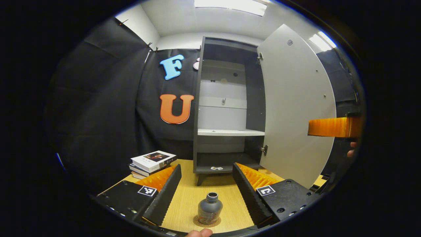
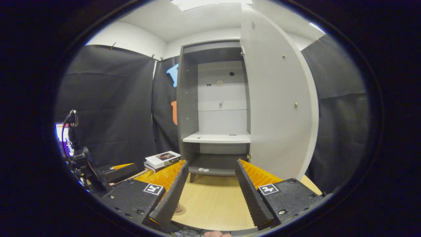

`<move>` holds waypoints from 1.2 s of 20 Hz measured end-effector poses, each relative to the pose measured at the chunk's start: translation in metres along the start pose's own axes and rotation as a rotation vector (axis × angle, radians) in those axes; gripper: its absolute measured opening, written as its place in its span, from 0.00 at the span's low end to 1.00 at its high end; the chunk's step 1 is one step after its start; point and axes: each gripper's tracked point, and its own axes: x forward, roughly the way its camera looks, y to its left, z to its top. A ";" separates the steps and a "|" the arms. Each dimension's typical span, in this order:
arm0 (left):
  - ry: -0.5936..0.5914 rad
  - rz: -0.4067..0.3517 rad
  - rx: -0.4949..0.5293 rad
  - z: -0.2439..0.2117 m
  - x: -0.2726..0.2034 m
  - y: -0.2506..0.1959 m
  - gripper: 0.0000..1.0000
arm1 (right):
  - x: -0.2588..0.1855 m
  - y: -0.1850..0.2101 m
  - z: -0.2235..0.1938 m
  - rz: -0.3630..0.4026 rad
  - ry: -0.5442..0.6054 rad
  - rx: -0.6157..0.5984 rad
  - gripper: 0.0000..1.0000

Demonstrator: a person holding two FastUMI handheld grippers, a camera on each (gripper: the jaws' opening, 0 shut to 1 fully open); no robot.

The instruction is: Open the cabinet door with the right hand, grasp the bottle in the cabinet with the left hand and place it on the coaster, then close the cabinet door with the right hand.

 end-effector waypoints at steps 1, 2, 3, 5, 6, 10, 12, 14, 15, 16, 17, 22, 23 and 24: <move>0.012 -0.002 0.000 0.005 -0.002 -0.002 0.94 | -0.006 -0.006 0.006 -0.015 -0.007 -0.001 0.90; 0.022 -0.008 -0.004 0.011 -0.004 -0.004 0.94 | -0.013 -0.014 0.011 -0.033 -0.014 -0.001 0.90; 0.025 -0.015 -0.005 0.016 -0.006 -0.007 0.94 | -0.023 -0.024 0.020 -0.058 -0.023 0.002 0.91; 0.025 -0.036 -0.013 0.024 -0.009 -0.013 0.94 | -0.039 -0.058 0.031 -0.143 -0.028 -0.005 0.92; 0.019 -0.049 -0.014 0.028 -0.010 -0.015 0.94 | -0.048 -0.078 0.038 -0.196 -0.035 -0.006 0.93; -0.004 -0.078 -0.011 0.033 -0.011 -0.021 0.94 | -0.084 -0.156 0.058 -0.384 -0.079 0.038 0.94; -0.006 -0.086 -0.006 0.033 -0.013 -0.022 0.94 | -0.092 -0.191 0.063 -0.458 -0.085 0.060 0.95; -0.001 -0.090 0.000 0.031 -0.015 -0.022 0.94 | -0.091 -0.219 0.064 -0.505 -0.077 0.085 0.95; 0.003 -0.088 0.001 0.030 -0.017 -0.020 0.94 | -0.089 -0.228 0.066 -0.511 -0.079 0.096 0.95; 0.003 -0.088 0.002 0.031 -0.019 -0.020 0.94 | -0.082 -0.234 0.066 -0.514 -0.078 0.100 0.95; 0.001 -0.085 0.004 0.031 -0.020 -0.018 0.94 | -0.073 -0.240 0.068 -0.520 -0.079 0.097 0.96; 0.001 -0.053 0.020 0.031 -0.026 -0.006 0.94 | -0.036 -0.246 0.078 -0.494 -0.079 0.074 0.99; 0.004 -0.051 0.020 0.029 -0.027 -0.005 0.94 | -0.031 -0.246 0.081 -0.489 -0.079 0.068 0.94; 0.005 -0.045 0.020 0.029 -0.028 -0.002 0.94 | -0.026 -0.245 0.083 -0.482 -0.080 0.062 0.99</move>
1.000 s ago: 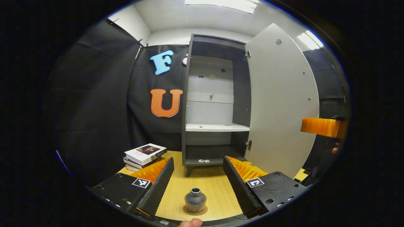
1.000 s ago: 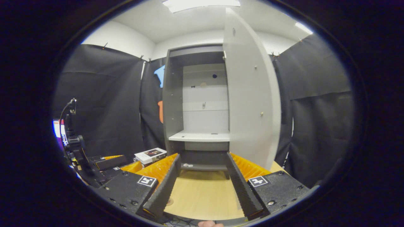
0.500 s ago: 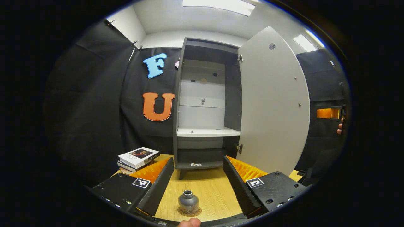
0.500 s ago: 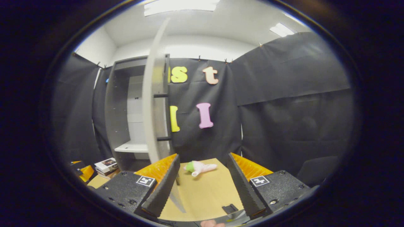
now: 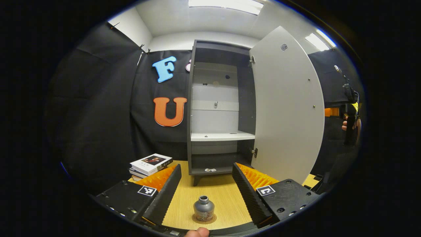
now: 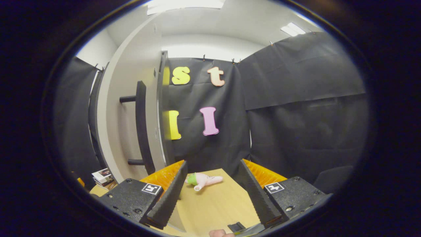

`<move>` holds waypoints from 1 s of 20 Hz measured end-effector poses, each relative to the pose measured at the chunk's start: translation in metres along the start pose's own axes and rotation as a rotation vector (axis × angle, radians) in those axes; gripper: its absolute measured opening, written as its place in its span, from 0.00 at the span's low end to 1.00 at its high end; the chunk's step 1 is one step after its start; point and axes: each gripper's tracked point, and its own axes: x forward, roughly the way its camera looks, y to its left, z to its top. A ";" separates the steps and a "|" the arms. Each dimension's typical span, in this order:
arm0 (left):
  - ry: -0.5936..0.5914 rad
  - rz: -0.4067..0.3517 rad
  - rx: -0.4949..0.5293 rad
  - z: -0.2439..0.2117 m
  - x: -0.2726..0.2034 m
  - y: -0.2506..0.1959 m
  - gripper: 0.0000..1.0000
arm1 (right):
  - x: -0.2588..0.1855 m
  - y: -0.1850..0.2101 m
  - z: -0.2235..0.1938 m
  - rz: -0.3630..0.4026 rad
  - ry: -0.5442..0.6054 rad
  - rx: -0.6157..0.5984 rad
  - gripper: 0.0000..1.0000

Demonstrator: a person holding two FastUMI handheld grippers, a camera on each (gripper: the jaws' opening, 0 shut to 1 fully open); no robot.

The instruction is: Open the cabinet door with the right hand, grasp the bottle in the cabinet with the left hand and place it on the coaster, then close the cabinet door with the right hand.

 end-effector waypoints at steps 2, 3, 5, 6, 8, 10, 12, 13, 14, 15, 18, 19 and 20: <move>0.002 0.011 -0.001 -0.001 -0.002 0.003 0.94 | 0.004 0.009 0.007 0.023 -0.017 -0.015 0.94; 0.004 0.017 -0.002 -0.001 -0.003 0.005 0.94 | 0.005 0.014 0.009 0.019 -0.022 -0.037 0.94; 0.003 0.025 -0.003 -0.002 -0.004 0.009 0.94 | 0.002 0.015 0.014 0.005 -0.049 -0.102 0.91; 0.004 0.032 -0.004 -0.002 -0.005 0.011 0.94 | -0.001 0.021 0.019 0.009 -0.053 -0.111 0.96; 0.009 0.037 -0.011 -0.005 -0.006 0.012 0.94 | -0.010 0.042 0.015 0.054 -0.041 -0.094 0.96; 0.008 0.037 -0.014 -0.004 -0.006 0.012 0.94 | -0.015 0.059 0.013 0.089 -0.041 -0.087 0.96; 0.000 0.037 -0.010 -0.001 -0.008 0.013 0.94 | -0.020 0.081 0.010 0.123 -0.046 -0.108 0.96; -0.006 0.040 -0.007 0.000 -0.009 0.014 0.94 | -0.022 0.094 0.010 0.140 -0.049 -0.116 0.96; -0.008 0.041 -0.004 0.000 -0.009 0.015 0.94 | -0.024 0.106 0.009 0.159 -0.048 -0.117 0.96; -0.009 0.043 -0.002 -0.001 -0.010 0.016 0.94 | -0.026 0.120 0.008 0.186 -0.046 -0.116 0.96; -0.010 0.059 -0.001 -0.001 -0.014 0.023 0.94 | -0.025 0.165 0.003 0.280 -0.043 -0.111 0.97; -0.009 0.065 -0.004 -0.002 -0.015 0.026 0.94 | -0.023 0.181 0.002 0.308 -0.040 -0.108 0.97; -0.007 0.072 -0.005 -0.002 -0.017 0.029 0.94 | -0.022 0.195 0.000 0.333 -0.041 -0.109 0.97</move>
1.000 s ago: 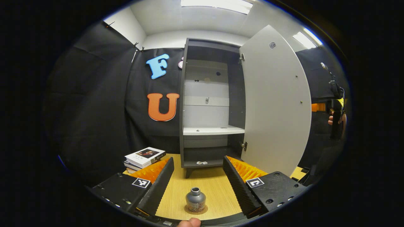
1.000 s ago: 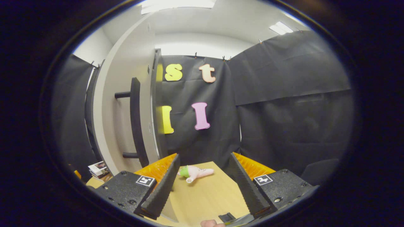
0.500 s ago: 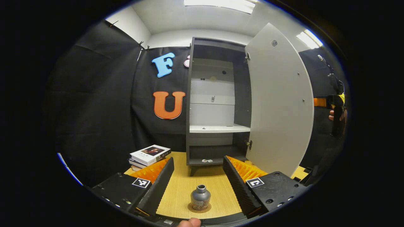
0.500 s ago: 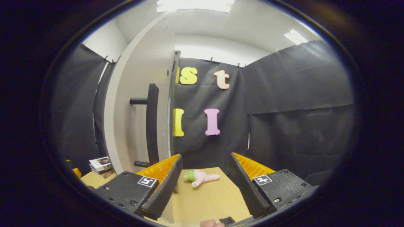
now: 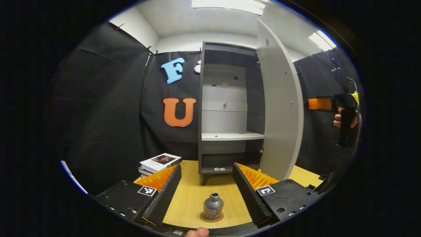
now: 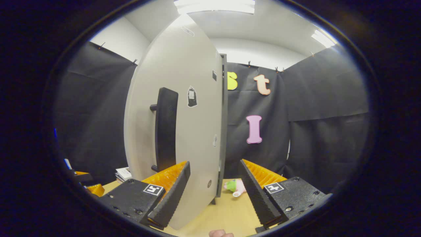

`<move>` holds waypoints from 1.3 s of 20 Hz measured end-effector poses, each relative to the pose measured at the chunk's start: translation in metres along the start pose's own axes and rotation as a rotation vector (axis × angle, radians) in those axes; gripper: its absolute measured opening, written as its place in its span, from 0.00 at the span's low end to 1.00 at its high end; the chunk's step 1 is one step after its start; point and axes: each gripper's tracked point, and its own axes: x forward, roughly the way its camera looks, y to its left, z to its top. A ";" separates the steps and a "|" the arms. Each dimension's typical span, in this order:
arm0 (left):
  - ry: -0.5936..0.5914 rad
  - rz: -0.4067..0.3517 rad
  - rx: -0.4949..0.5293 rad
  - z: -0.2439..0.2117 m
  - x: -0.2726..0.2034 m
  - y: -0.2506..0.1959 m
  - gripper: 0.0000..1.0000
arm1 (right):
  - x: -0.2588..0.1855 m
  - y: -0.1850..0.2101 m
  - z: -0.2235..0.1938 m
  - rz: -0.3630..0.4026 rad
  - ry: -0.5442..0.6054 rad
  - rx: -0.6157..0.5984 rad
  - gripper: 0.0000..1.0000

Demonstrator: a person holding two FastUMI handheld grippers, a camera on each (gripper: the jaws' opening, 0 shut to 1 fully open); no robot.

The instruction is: Open the cabinet door with the right hand, grasp the bottle in the cabinet with the left hand and place it on the coaster, then close the cabinet door with the right hand.

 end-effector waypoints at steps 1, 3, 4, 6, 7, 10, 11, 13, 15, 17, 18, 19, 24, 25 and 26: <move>0.001 0.007 -0.001 -0.001 0.000 0.003 0.94 | 0.007 0.013 0.001 0.018 -0.004 -0.004 0.97; 0.009 0.019 -0.007 -0.002 -0.002 0.007 0.94 | 0.021 0.040 0.000 0.056 -0.009 -0.005 0.97; 0.012 0.025 -0.010 -0.003 -0.004 0.009 0.94 | 0.032 0.056 0.000 0.080 -0.009 -0.002 0.97; 0.011 0.037 -0.011 0.000 0.000 0.008 0.94 | 0.053 0.086 -0.002 0.132 -0.007 0.019 0.97; 0.009 0.044 -0.011 0.001 -0.001 0.011 0.94 | 0.066 0.100 -0.002 0.158 -0.006 0.033 0.96; 0.010 0.059 -0.016 -0.001 0.001 0.018 0.94 | 0.098 0.127 -0.008 0.182 -0.004 0.048 0.97; 0.009 0.062 -0.019 -0.002 0.001 0.019 0.94 | 0.106 0.133 -0.012 0.180 -0.005 0.047 0.97; 0.013 0.070 -0.022 -0.003 0.000 0.021 0.94 | 0.115 0.137 -0.014 0.164 -0.009 0.039 0.97; 0.016 0.078 -0.023 -0.006 0.000 0.023 0.94 | 0.111 0.133 -0.018 0.159 -0.008 0.044 0.97; 0.019 0.082 -0.023 -0.006 0.002 0.024 0.94 | 0.098 0.124 -0.017 0.161 -0.008 0.041 0.97; 0.018 0.082 -0.024 -0.006 0.004 0.023 0.94 | 0.089 0.117 -0.015 0.156 -0.016 0.031 0.97; 0.016 0.080 -0.024 -0.004 0.005 0.023 0.94 | 0.077 0.110 -0.013 0.153 -0.028 0.019 0.97; -0.010 0.057 -0.025 0.006 0.016 0.010 0.94 | 0.007 0.067 -0.016 0.117 -0.062 -0.007 0.96; -0.013 0.052 -0.025 0.007 0.018 0.007 0.94 | -0.007 0.057 -0.018 0.099 -0.067 -0.012 0.96; -0.021 0.047 -0.028 0.010 0.020 0.003 0.94 | -0.020 0.048 -0.020 0.073 -0.074 -0.017 0.96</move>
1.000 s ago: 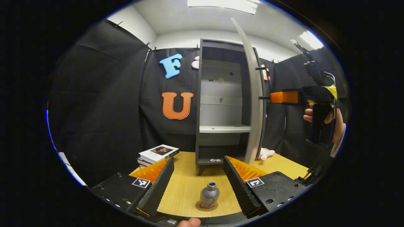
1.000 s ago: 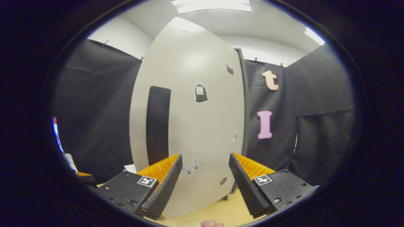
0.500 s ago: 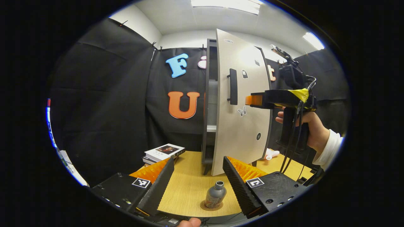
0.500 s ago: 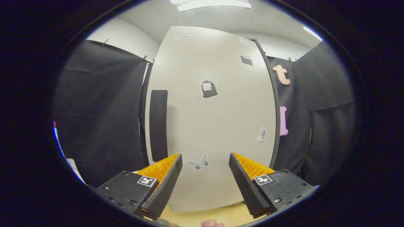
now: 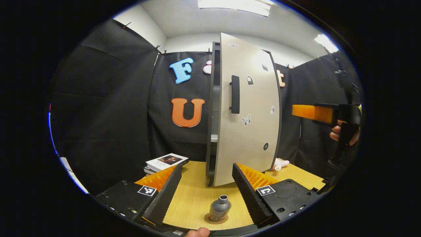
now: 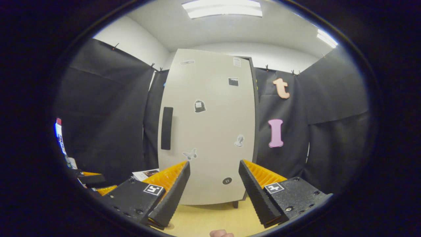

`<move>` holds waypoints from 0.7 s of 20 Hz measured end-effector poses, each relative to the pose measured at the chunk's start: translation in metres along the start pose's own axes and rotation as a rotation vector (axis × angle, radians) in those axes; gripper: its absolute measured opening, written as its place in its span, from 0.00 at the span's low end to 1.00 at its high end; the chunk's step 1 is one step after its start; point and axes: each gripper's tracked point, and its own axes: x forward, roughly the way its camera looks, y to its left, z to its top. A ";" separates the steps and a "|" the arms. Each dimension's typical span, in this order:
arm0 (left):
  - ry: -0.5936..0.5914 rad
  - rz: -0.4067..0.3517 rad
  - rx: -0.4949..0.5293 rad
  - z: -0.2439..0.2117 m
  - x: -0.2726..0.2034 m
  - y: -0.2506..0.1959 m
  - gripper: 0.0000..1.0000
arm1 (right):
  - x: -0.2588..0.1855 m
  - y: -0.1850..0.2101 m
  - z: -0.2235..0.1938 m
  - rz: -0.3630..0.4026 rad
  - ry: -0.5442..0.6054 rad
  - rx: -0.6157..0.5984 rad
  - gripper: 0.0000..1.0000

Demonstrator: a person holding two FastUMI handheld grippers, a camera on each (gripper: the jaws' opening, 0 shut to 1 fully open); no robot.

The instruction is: Open the cabinet door with the right hand, grasp the bottle in the cabinet with the left hand and place it on the coaster, then close the cabinet door with the right hand.

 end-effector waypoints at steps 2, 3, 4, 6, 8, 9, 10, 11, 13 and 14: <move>-0.014 -0.012 -0.002 0.002 0.003 -0.008 0.94 | -0.024 -0.014 -0.003 -0.046 -0.021 -0.008 0.96; -0.018 -0.018 0.000 0.003 0.003 -0.012 0.94 | -0.034 -0.020 -0.006 -0.070 -0.022 -0.012 0.97; -0.021 -0.027 0.003 0.003 0.004 -0.017 0.94 | -0.044 -0.027 -0.011 -0.095 -0.017 -0.018 0.96; -0.031 -0.045 0.005 0.004 0.004 -0.027 0.94 | -0.059 -0.033 -0.023 -0.128 -0.006 -0.016 0.96; -0.045 -0.064 0.011 0.007 0.004 -0.036 0.94 | -0.068 -0.035 -0.038 -0.150 0.000 0.001 0.97; -0.048 -0.069 0.014 0.008 0.005 -0.040 0.94 | -0.071 -0.034 -0.045 -0.154 0.003 0.011 0.97; -0.049 -0.075 0.014 0.007 0.004 -0.044 0.94 | -0.074 -0.035 -0.055 -0.160 0.017 0.012 0.97; -0.049 -0.081 0.011 0.007 0.004 -0.047 0.94 | -0.076 -0.039 -0.065 -0.169 0.041 0.012 0.97; -0.045 -0.090 0.005 0.004 0.002 -0.051 0.94 | -0.077 -0.040 -0.081 -0.169 0.080 0.040 0.97; -0.045 -0.087 0.004 0.003 0.002 -0.051 0.94 | -0.076 -0.042 -0.087 -0.170 0.095 0.057 0.97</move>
